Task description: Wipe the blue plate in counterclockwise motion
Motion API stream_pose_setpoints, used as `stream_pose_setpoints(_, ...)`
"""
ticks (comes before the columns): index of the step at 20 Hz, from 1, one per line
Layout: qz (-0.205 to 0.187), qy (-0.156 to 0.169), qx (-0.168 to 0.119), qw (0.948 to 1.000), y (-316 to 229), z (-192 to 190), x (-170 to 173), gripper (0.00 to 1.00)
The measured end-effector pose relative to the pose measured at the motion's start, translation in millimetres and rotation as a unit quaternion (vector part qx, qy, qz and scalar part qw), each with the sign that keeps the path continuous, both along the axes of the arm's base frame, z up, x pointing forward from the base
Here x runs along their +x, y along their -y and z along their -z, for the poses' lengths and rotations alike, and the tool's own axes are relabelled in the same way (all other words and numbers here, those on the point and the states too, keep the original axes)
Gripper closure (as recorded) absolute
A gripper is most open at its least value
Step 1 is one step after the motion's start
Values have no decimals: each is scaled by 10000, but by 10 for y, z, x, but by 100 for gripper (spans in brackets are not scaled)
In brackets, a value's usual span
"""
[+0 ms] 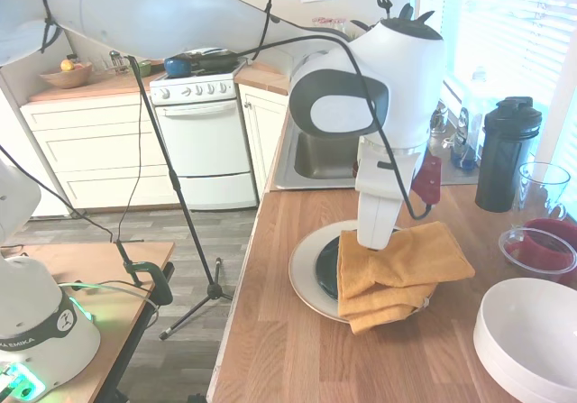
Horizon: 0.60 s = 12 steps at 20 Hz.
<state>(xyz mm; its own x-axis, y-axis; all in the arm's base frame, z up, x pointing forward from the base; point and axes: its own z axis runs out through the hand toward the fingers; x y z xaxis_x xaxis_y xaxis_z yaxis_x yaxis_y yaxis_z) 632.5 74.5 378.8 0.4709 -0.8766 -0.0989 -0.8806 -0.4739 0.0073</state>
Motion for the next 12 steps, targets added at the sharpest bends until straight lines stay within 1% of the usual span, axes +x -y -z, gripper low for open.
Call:
stream_pose_setpoints(6,-289,11,-249,9993,-710,56,-12,100)
stream_pose_setpoints(9,-422,58,-351,9985,-870,61,-56,100)
stream_pose_setpoints(12,-511,202,-416,9976,-925,106,-174,100)
